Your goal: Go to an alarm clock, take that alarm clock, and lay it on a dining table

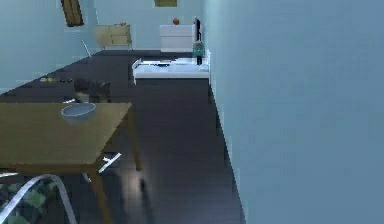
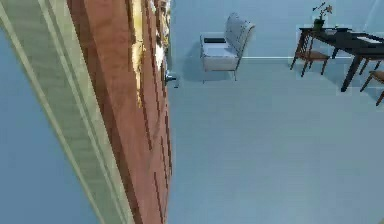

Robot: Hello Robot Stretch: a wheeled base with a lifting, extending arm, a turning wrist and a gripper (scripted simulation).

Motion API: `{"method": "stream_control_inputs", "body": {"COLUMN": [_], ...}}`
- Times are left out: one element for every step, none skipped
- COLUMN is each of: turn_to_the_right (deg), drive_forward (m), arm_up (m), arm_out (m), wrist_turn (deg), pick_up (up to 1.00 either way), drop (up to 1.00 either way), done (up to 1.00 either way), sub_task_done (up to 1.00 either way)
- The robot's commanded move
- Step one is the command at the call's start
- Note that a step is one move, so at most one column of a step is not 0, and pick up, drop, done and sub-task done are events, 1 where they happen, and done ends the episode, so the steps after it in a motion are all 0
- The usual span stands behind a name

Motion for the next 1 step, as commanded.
{"method": "stream_control_inputs", "body": {"turn_to_the_right": [0.0], "drive_forward": [1.00], "arm_up": [0.00], "arm_out": [0.00], "wrist_turn": [0.0], "pick_up": [0.00], "drop": [0.00], "done": [0.00], "sub_task_done": [0.00]}}
